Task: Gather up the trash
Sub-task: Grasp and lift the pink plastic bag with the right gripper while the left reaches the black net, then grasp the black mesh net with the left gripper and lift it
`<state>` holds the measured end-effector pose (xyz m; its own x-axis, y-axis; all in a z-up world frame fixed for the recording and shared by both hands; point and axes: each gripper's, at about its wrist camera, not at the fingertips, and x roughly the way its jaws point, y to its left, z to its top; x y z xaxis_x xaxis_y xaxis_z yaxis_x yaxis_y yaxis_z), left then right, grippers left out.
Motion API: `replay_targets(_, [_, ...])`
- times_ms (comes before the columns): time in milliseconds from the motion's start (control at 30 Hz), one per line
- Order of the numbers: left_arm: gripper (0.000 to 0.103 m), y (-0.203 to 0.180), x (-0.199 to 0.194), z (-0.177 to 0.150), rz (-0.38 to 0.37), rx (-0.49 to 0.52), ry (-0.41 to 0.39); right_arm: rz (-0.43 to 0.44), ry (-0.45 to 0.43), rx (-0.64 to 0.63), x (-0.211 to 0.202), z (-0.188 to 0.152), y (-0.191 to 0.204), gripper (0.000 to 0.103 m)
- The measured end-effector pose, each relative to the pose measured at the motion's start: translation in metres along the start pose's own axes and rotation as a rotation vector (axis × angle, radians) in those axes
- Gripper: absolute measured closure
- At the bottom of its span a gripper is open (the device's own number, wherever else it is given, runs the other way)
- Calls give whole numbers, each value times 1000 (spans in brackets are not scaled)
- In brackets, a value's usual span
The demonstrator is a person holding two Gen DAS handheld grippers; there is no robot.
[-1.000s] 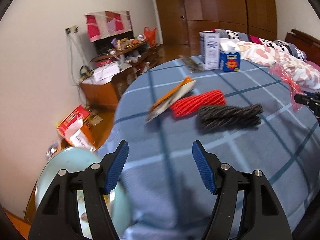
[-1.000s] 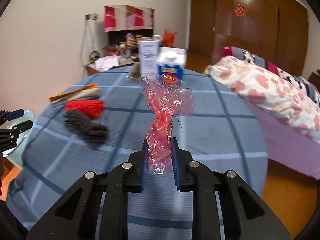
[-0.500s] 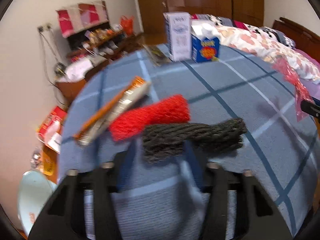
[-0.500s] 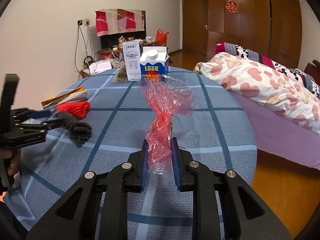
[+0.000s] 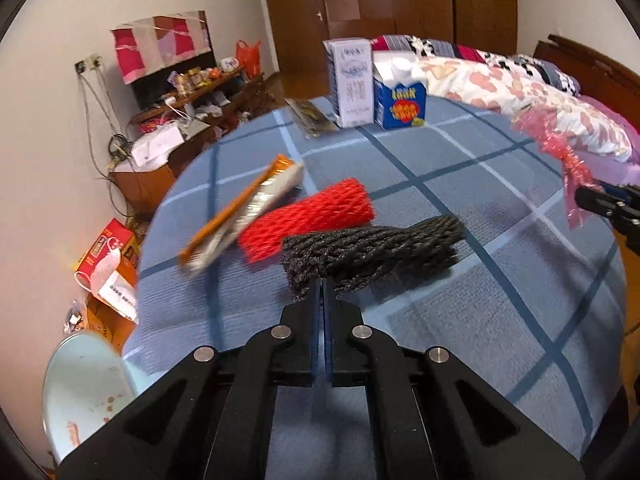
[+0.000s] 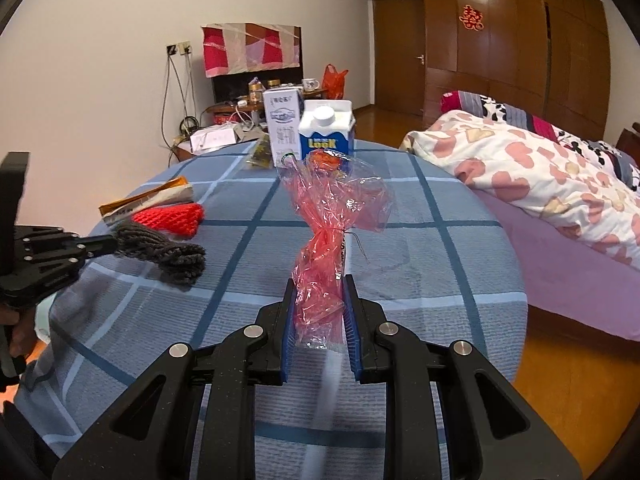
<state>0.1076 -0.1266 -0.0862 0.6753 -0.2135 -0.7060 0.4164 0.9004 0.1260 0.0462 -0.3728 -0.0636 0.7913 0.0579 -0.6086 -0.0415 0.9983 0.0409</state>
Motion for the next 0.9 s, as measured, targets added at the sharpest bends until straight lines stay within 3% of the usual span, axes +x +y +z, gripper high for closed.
replay_targets(333, [102,40,-55,-18,82,-33,-90,52,-21,-54,-3,8,34,81])
replay_targets(567, [101,50,-31,-39,70,-43,-6,73,-6,-85,3,8,54,81])
replay_targets(633, [89,56,-21,-46,74,-94,21,68,-2,-87,4,7,53,81])
replay_targets(700, [66,58,-18,-51,93,-110,21,58,4,-81,5,5,49,81])
replay_targets(900, [60,64,-28,-54,100,-148,-12,15,20,-66,13,-2,35,81])
